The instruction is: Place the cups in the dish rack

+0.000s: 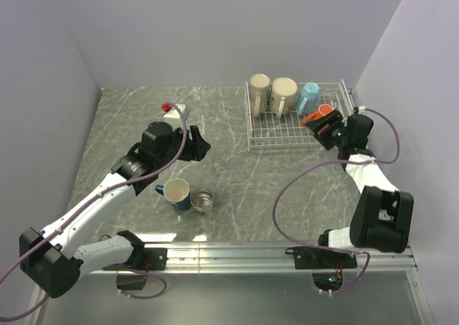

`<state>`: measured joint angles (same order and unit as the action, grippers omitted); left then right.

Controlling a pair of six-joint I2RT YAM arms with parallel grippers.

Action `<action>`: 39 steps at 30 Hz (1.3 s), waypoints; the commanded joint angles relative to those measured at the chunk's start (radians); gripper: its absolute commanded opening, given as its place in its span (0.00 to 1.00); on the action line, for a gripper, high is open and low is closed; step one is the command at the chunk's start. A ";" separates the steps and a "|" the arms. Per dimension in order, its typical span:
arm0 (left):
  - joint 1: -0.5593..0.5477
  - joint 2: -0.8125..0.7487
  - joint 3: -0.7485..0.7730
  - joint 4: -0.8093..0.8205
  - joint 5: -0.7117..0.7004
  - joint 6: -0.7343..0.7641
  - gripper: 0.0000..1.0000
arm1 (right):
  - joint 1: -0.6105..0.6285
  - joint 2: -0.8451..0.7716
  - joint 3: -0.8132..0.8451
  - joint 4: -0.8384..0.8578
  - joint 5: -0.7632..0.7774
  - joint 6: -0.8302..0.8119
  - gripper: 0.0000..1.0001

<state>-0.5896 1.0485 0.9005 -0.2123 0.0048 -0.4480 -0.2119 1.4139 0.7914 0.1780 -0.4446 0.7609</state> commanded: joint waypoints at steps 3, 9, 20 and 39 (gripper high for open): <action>0.001 0.097 0.123 -0.260 0.093 0.058 0.62 | 0.006 -0.162 0.116 -0.192 -0.043 -0.061 0.70; -0.007 0.186 0.084 -0.428 0.207 -0.014 0.63 | 0.054 -0.288 0.096 -0.308 -0.037 0.016 0.68; -0.165 0.355 0.215 -0.562 0.153 -0.096 0.63 | 0.080 -0.424 0.069 -0.436 -0.029 0.060 0.68; -0.253 0.507 0.166 -0.492 0.107 -0.215 0.34 | 0.109 -0.483 0.014 -0.442 -0.037 0.067 0.68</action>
<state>-0.8360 1.5352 1.0645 -0.7578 0.1219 -0.6514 -0.1108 0.9520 0.8036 -0.2798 -0.4786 0.8223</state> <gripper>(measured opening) 0.387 0.681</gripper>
